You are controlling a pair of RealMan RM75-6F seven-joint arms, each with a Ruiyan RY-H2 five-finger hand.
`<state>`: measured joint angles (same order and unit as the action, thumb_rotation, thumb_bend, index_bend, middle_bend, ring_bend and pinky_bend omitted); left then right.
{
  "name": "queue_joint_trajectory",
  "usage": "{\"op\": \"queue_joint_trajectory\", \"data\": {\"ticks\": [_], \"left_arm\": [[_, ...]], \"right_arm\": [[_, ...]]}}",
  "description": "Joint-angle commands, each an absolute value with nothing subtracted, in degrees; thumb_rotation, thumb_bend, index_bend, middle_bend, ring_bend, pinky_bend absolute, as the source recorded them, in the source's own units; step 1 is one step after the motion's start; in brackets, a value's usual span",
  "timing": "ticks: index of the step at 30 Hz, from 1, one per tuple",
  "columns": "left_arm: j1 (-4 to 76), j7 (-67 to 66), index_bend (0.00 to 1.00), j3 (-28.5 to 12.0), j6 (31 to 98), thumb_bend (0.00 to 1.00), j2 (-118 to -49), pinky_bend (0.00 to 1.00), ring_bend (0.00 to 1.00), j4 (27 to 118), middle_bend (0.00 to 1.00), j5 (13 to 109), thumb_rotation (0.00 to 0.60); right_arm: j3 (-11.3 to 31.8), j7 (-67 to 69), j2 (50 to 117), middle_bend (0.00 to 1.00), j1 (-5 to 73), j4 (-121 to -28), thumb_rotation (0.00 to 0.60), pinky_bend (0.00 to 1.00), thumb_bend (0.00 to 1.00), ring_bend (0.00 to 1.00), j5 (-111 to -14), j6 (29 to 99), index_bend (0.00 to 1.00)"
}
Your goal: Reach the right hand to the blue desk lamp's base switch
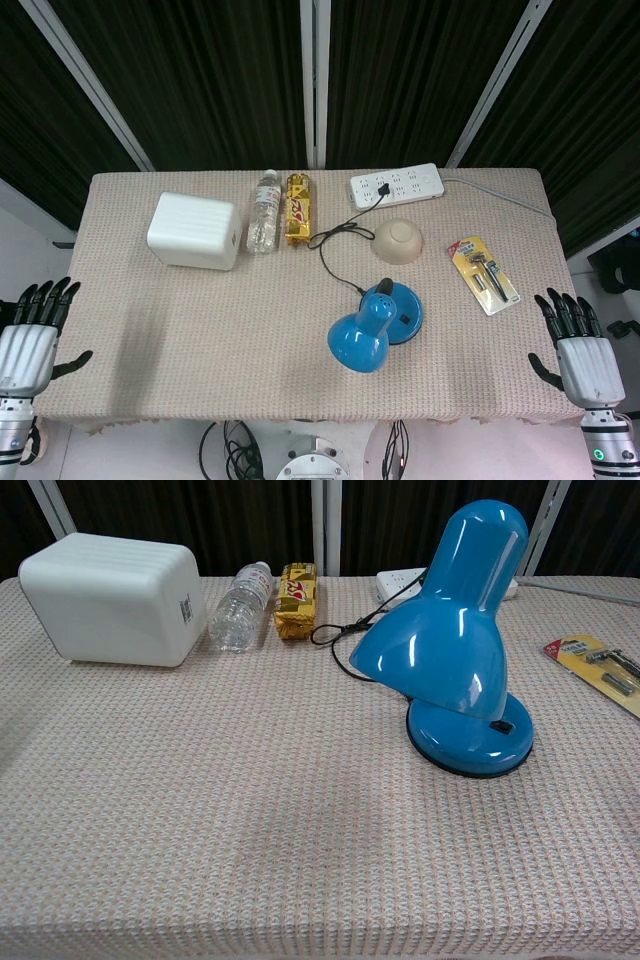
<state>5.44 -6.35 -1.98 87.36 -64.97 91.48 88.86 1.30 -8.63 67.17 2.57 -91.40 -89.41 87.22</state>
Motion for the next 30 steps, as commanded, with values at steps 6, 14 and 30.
{"op": "queue_joint_trajectory", "data": {"ticks": [6, 14, 30], "left_arm": [[5.22, -6.28, 0.01, -1.77, 87.89, 0.09, -65.09, 0.0, 0.0, 91.64, 0.02, 89.39, 0.6], [5.0, -6.72, 0.01, -1.57, 88.37, 0.09, -64.99, 0.0, 0.0, 92.07, 0.02, 89.94, 0.6], [5.58, -6.82, 0.01, -1.81, 86.64, 0.09, -65.56, 0.0, 0.0, 91.48, 0.02, 88.69, 0.6]], "right_arm": [[0.86, -8.57, 67.44, 0.0, 2.86, -91.26, 0.6, 0.0, 0.2, 0.0, -89.94, 86.38, 0.0], [0.32, -9.65, 67.27, 0.0, 3.17, -91.88, 0.6, 0.0, 0.19, 0.0, -90.46, 85.36, 0.0], [0.57, -16.16, 72.0, 0.0, 10.39, -91.5, 0.6, 0.0, 0.19, 0.0, -91.6, 74.57, 0.0]]}}
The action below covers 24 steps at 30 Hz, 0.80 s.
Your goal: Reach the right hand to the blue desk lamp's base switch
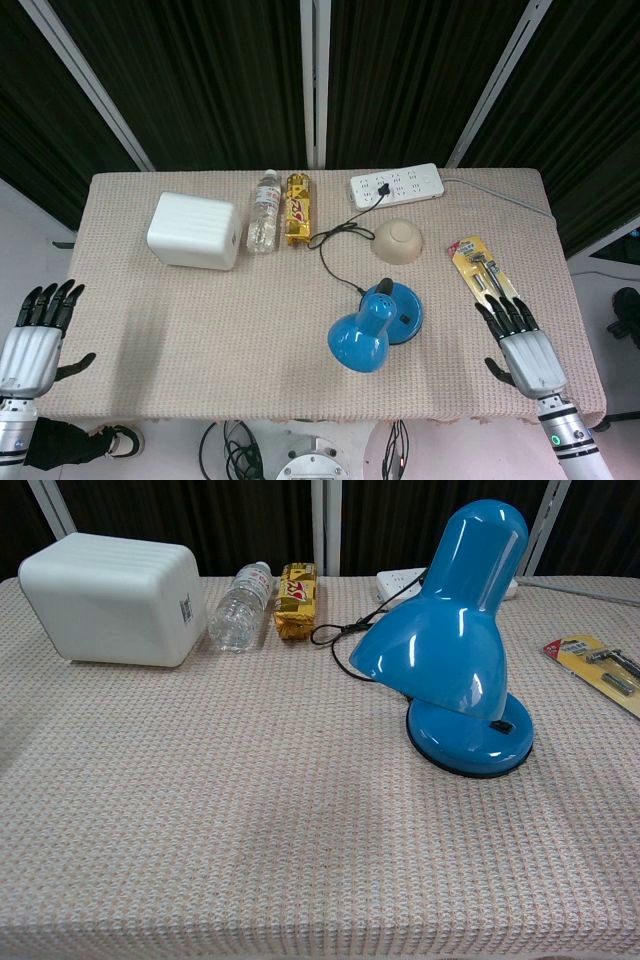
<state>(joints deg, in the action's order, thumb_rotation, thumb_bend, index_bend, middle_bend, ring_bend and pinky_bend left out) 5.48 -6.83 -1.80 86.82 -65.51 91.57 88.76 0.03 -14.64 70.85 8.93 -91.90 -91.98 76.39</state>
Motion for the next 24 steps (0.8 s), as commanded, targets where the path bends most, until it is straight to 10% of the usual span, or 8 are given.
{"op": "queue_joint_trajectory", "data": {"ticks": [1, 8, 15, 18, 24], "left_arm": [[5.65, -6.9, 0.01, -1.75, 86.43, 0.09, -65.56, 0.0, 0.0, 91.46, 0.02, 88.67, 0.6], [5.55, -7.14, 0.01, -1.61, 86.58, 0.09, -65.12, 0.0, 0.0, 91.93, 0.0, 88.84, 0.6], [5.53, -6.43, 0.01, -1.62, 86.29, 0.09, -65.19, 0.0, 0.0, 91.4, 0.0, 88.42, 0.6], [5.61, -6.08, 0.01, -1.64, 86.07, 0.09, -65.36, 0.0, 0.0, 90.99, 0.0, 88.26, 0.6], [5.75, -5.43, 0.01, -1.7, 85.87, 0.09, -65.53, 0.0, 0.0, 90.39, 0.0, 88.17, 0.6]], "right_arm": [[0.86, -16.94, 72.53, 0.0, 11.26, -91.16, 0.6, 0.0, 0.19, 0.0, -91.26, 73.32, 0.0], [2.13, -20.0, 75.12, 0.02, 15.82, -91.04, 0.6, 0.0, 0.31, 0.0, -89.72, 67.31, 0.0], [2.85, -22.4, 77.45, 0.54, 18.47, -90.98, 0.6, 0.54, 0.49, 0.49, -87.71, 64.25, 0.0], [2.67, -22.43, 77.91, 0.74, 19.09, -91.15, 0.6, 0.67, 0.57, 0.67, -87.08, 63.44, 0.0], [1.84, -23.2, 77.98, 0.83, 19.61, -91.62, 0.6, 0.73, 0.63, 0.74, -85.75, 62.32, 0.0]]}}
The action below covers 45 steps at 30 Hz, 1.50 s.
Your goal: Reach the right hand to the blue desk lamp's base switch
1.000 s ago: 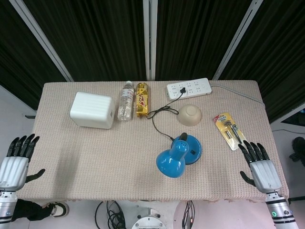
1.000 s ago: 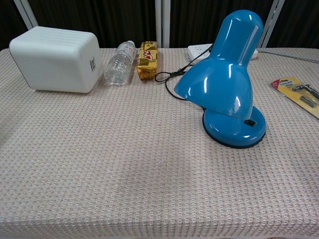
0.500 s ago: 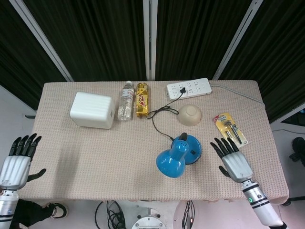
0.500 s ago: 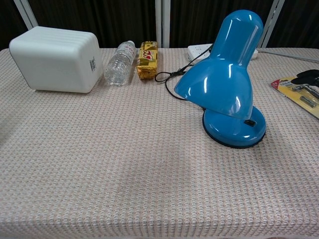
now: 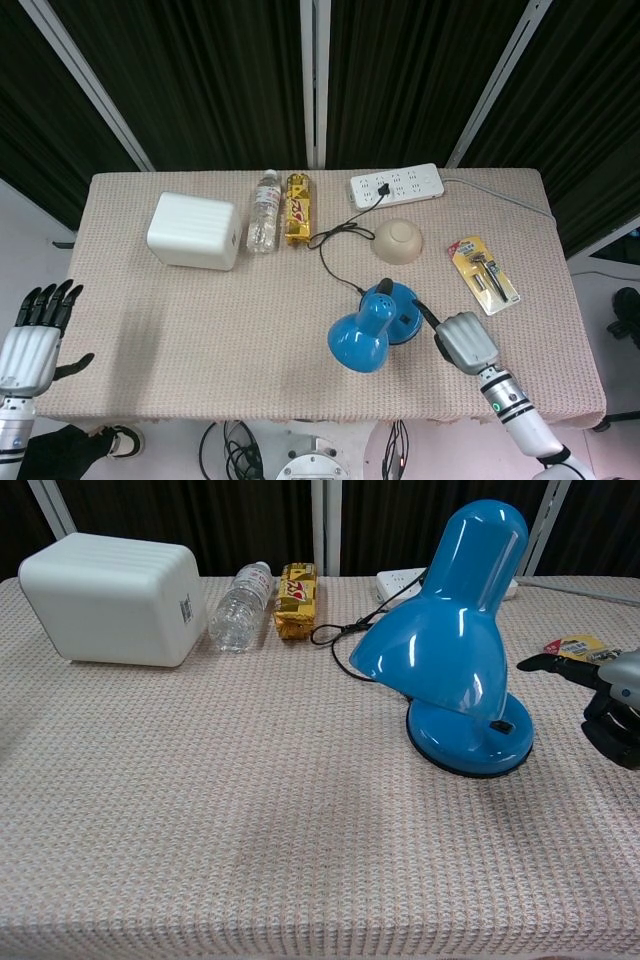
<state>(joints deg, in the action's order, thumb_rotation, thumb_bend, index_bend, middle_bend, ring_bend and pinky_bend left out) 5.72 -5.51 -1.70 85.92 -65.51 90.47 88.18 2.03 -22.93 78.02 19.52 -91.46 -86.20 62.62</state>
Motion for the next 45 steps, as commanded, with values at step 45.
{"op": "queue_joint_trajectory", "data": {"ticks": [45], "left_arm": [[5.28, -3.85, 0.01, -1.35, 85.92, 0.09, -65.87, 0.0, 0.0, 89.12, 0.0, 87.78, 0.6]], "right_arm": [[-2.54, -26.34, 78.63, 0.85, 22.41, -93.05, 0.6, 0.73, 0.65, 0.75, -77.23, 57.14, 0.0]]}}
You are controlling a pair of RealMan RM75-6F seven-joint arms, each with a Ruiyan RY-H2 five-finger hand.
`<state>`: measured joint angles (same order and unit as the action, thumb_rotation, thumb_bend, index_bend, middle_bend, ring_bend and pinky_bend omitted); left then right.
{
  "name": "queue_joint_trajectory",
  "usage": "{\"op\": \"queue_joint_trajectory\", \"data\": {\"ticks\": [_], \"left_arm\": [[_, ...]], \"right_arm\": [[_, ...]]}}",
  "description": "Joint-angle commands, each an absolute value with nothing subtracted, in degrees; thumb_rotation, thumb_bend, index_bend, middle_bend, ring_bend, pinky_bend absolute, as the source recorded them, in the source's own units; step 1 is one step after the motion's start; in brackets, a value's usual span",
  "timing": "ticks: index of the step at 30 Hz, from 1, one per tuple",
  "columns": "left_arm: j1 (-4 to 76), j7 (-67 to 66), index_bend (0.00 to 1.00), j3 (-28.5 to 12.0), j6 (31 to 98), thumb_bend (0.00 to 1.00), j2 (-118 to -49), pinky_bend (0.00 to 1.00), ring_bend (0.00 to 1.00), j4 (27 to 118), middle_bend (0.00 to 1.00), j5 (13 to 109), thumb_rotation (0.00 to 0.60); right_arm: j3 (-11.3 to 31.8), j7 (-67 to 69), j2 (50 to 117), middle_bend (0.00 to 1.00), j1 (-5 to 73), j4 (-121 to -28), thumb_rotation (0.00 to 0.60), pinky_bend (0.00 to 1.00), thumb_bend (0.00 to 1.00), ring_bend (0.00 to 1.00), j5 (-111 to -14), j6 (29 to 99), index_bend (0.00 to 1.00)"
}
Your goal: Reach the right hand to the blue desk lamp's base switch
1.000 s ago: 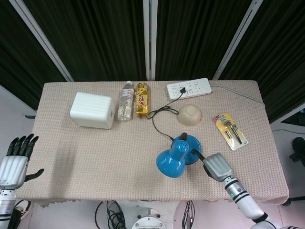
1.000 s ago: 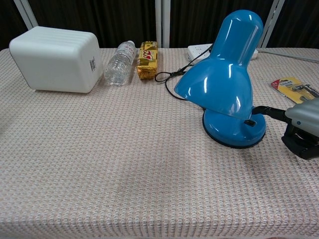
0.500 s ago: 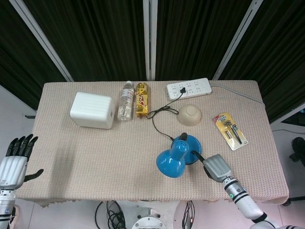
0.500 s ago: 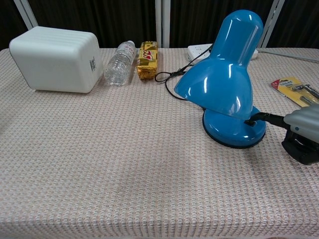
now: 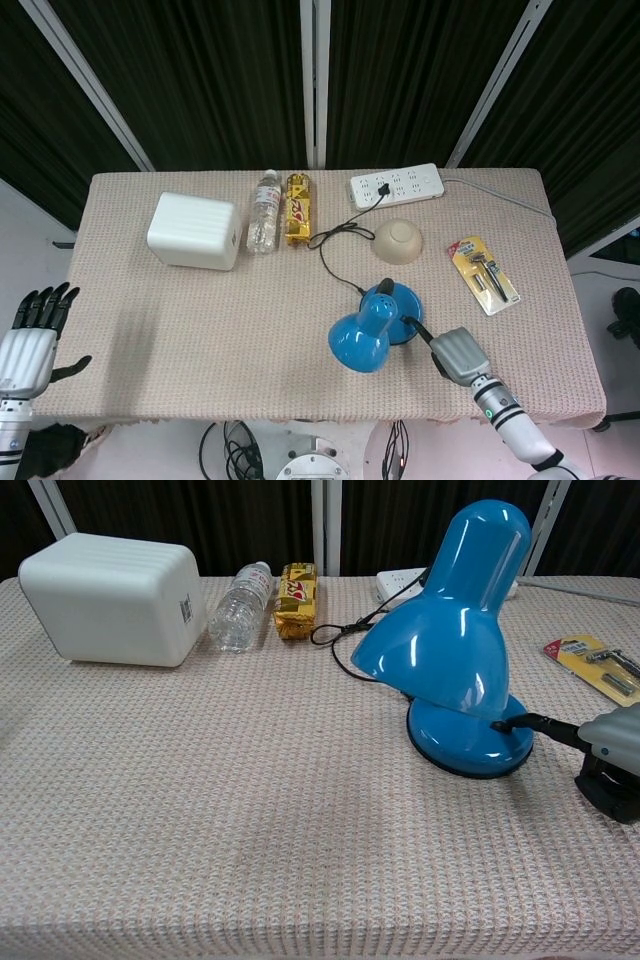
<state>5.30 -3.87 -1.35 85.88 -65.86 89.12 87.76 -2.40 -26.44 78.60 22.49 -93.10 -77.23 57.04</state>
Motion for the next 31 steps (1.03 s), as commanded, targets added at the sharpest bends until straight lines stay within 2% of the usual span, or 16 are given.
{"op": "queue_joint_trajectory", "data": {"ticks": [1, 7, 10, 14, 16, 18, 19, 20, 21, 22, 24, 31], "left_arm": [[5.27, -3.83, 0.01, -1.35, 85.94, 0.09, -65.87, 0.0, 0.0, 89.11, 0.0, 87.79, 0.6], [5.32, -3.93, 0.01, -1.36, 85.85, 0.09, -65.9, 0.0, 0.0, 89.12, 0.0, 87.79, 0.6], [5.28, -3.95, 0.01, -1.39, 85.93, 0.09, -65.91, 0.0, 0.0, 89.13, 0.0, 87.79, 0.6], [5.22, -3.87, 0.01, -1.5, 86.15, 0.09, -65.79, 0.0, 0.0, 89.29, 0.0, 87.75, 0.6], [5.16, -3.78, 0.01, -1.49, 86.24, 0.09, -65.67, 0.0, 0.0, 89.47, 0.0, 87.78, 0.6], [5.14, -3.9, 0.01, -1.44, 86.23, 0.09, -65.45, 0.0, 0.0, 89.73, 0.0, 87.82, 0.6], [5.15, -4.02, 0.01, -1.45, 86.2, 0.09, -65.25, 0.0, 0.0, 90.0, 0.0, 87.81, 0.6], [5.18, -4.09, 0.01, -1.49, 86.18, 0.09, -65.1, 0.0, 0.0, 90.19, 0.0, 87.79, 0.6], [5.22, -4.14, 0.01, -1.57, 86.18, 0.09, -64.96, 0.0, 0.0, 90.34, 0.0, 87.76, 0.6], [5.29, -4.18, 0.01, -1.71, 86.17, 0.09, -64.83, 0.0, 0.0, 90.45, 0.0, 87.66, 0.6], [5.43, -4.23, 0.01, -1.86, 86.01, 0.09, -64.76, 0.0, 0.0, 90.47, 0.0, 87.51, 0.6], [5.77, -4.52, 0.01, -1.89, 85.15, 0.09, -64.99, 0.0, 0.0, 90.11, 0.0, 87.06, 0.6]], "right_arm": [[-2.65, -26.24, 78.65, 0.85, 22.34, -92.99, 0.6, 0.73, 0.65, 0.75, -77.22, 57.21, 0.0], [-2.94, -25.3, 78.91, 0.85, 22.02, -92.37, 0.6, 0.73, 0.65, 0.75, -77.5, 57.93, 0.0], [-2.53, -24.12, 78.8, 0.85, 21.47, -92.61, 0.6, 0.73, 0.64, 0.75, -79.52, 60.67, 0.0], [-1.8, -20.89, 77.3, 0.8, 19.41, -93.51, 0.6, 0.73, 0.58, 0.74, -85.24, 68.81, 0.0], [-1.8, -18.62, 76.46, 0.69, 17.37, -93.05, 0.6, 0.69, 0.5, 0.66, -88.51, 74.54, 0.0], [-2.14, -16.78, 75.78, 0.42, 15.36, -92.07, 0.6, 0.57, 0.38, 0.45, -90.57, 79.02, 0.0], [-2.27, -15.54, 75.4, 0.23, 13.99, -91.14, 0.6, 0.46, 0.29, 0.27, -91.88, 82.11, 0.0], [-2.29, -14.74, 75.27, 0.08, 12.88, -90.32, 0.6, 0.32, 0.19, 0.12, -92.5, 84.37, 0.0], [-2.42, -13.75, 75.05, 0.01, 11.81, -89.7, 0.6, 0.18, 0.1, 0.02, -92.83, 86.18, 0.0], [-2.55, -12.24, 74.71, 0.0, 10.57, -89.01, 0.6, 0.09, 0.05, 0.0, -92.99, 88.08, 0.0], [-2.5, -11.82, 74.04, 0.0, 8.96, -88.09, 0.6, 0.0, 0.0, 0.0, -91.86, 89.51, 0.0], [-1.37, -12.94, 73.0, 0.0, 6.24, -87.5, 0.6, 0.0, 0.0, 0.0, -86.24, 88.54, 0.0]]}}
